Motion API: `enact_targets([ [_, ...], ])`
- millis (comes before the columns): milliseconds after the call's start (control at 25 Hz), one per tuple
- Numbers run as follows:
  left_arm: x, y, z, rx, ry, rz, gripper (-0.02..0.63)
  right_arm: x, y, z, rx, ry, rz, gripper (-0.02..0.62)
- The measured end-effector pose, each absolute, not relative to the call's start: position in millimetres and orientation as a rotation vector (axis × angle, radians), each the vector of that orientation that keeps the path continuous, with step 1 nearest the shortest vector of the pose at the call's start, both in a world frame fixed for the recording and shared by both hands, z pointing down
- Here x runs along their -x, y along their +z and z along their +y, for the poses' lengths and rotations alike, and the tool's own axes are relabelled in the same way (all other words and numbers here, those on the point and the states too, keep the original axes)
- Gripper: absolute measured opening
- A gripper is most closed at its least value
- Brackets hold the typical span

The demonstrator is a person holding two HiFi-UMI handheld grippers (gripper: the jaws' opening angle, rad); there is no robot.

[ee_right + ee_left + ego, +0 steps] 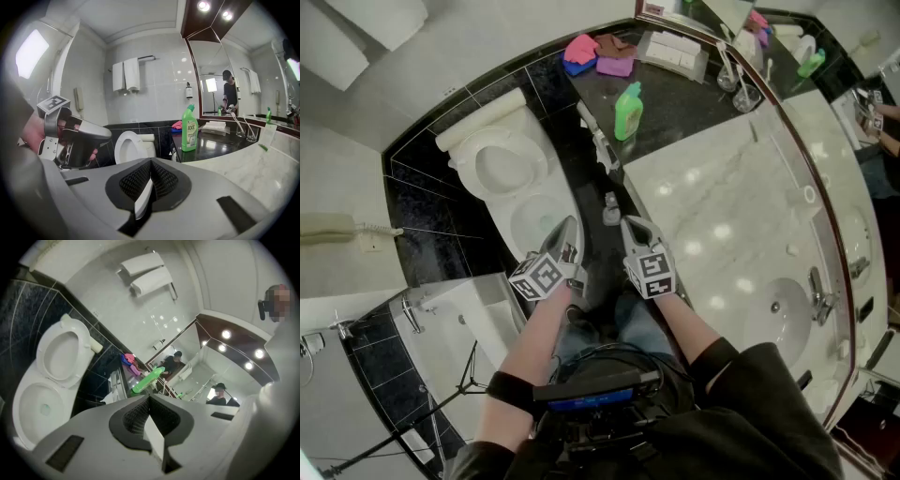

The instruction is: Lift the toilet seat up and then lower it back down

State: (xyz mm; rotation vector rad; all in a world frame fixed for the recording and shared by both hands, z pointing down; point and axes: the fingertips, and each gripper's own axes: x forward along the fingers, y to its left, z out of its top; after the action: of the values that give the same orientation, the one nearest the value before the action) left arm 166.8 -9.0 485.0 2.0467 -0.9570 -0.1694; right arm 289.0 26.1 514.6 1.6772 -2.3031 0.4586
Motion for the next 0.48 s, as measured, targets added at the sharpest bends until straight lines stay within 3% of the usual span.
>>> enact_targets([
  [480,-26,456,29,-2.178,0.123,-1.406,0.0,-210,480,43,-1.483,0.436,-2.394,0.003],
])
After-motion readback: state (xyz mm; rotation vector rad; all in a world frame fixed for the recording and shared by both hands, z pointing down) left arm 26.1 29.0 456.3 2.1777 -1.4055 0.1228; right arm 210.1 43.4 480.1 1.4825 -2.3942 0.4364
